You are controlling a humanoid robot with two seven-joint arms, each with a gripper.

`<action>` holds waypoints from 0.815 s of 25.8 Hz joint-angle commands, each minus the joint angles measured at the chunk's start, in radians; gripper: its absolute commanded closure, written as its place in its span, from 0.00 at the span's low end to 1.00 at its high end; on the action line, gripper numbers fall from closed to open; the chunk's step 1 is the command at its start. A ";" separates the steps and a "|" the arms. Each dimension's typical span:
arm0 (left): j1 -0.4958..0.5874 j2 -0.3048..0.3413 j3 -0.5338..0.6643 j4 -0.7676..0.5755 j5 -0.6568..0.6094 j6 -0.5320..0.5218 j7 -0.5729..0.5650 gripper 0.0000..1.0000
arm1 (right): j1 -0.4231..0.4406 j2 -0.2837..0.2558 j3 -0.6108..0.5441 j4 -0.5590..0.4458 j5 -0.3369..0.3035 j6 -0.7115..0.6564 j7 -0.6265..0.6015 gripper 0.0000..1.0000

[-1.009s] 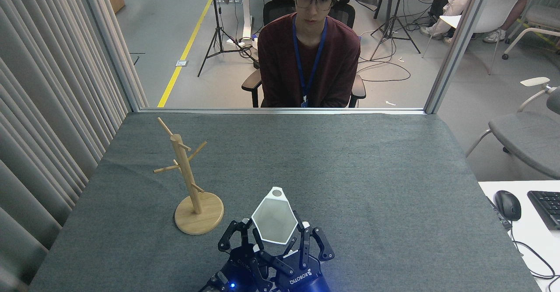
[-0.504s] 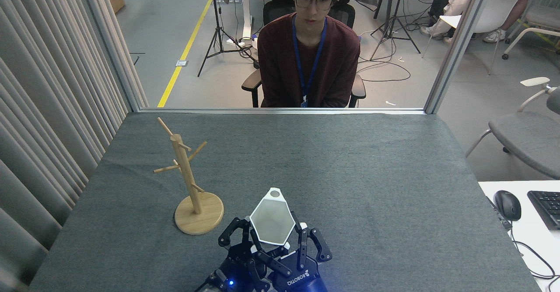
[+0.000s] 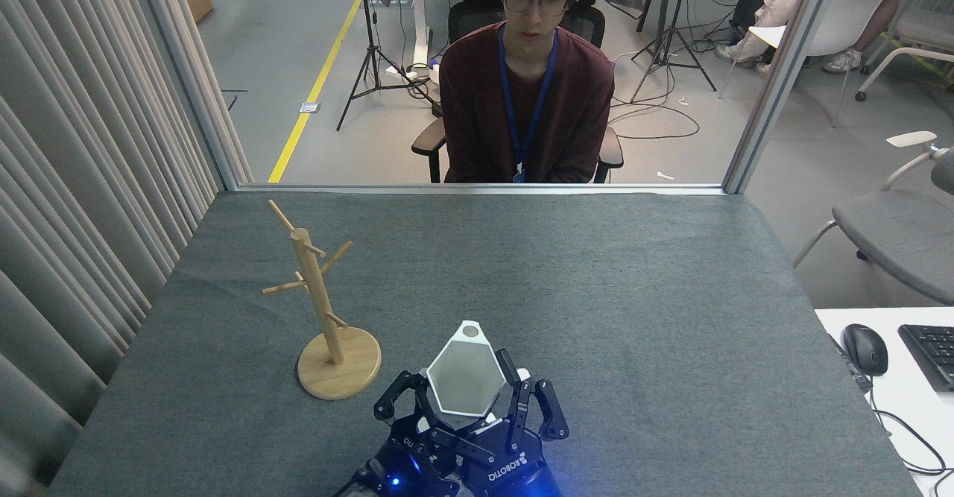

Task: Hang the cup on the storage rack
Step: 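Open the right gripper and withdraw it from the cup, then carry the cup with the left gripper to the wooden stand's arm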

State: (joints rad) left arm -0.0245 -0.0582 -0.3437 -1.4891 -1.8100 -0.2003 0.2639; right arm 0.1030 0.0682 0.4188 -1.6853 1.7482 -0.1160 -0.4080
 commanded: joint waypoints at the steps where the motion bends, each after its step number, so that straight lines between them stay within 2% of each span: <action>1: 0.000 0.000 0.000 0.001 0.000 0.001 0.000 0.48 | -0.008 0.012 -0.006 -0.090 -0.015 -0.004 -0.052 0.01; 2: 0.000 0.000 0.000 0.001 0.000 0.002 0.000 0.48 | -0.022 0.019 -0.023 -0.096 -0.039 0.036 -0.054 0.01; 3: 0.000 0.000 0.000 -0.002 0.000 0.004 0.000 0.47 | -0.058 0.025 -0.075 -0.091 -0.107 0.127 -0.043 0.01; 5: 0.003 0.000 0.000 -0.005 0.000 0.006 0.000 0.47 | -0.117 0.032 -0.210 -0.030 -0.312 0.286 0.027 0.01; 6: 0.008 0.000 0.000 -0.007 0.000 0.009 0.000 0.47 | -0.124 0.027 -0.255 0.025 -0.384 0.297 0.100 0.01; 8: 0.014 0.001 0.000 -0.008 -0.002 0.013 0.006 0.47 | -0.105 -0.013 -0.288 0.087 -0.358 0.269 0.161 0.01; 10: 0.018 0.001 0.008 -0.008 0.000 0.022 0.009 0.47 | -0.032 -0.102 -0.296 0.093 -0.308 0.213 0.161 0.01; 11: 0.021 0.001 0.009 -0.010 0.000 0.035 0.009 0.47 | 0.003 -0.130 -0.296 0.091 -0.303 0.205 0.161 0.01; 15: 0.034 0.008 0.060 -0.043 0.005 0.065 0.008 0.47 | 0.072 -0.163 -0.362 0.088 -0.299 0.194 0.159 0.01; 21: 0.078 0.012 0.268 -0.109 0.035 0.065 0.000 0.47 | 0.081 -0.208 -0.417 0.084 -0.300 0.162 0.158 0.01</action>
State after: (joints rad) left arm 0.0331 -0.0486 -0.1737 -1.5685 -1.7855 -0.1348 0.2679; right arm 0.1766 -0.1157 0.0272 -1.6014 1.4486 0.0612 -0.2489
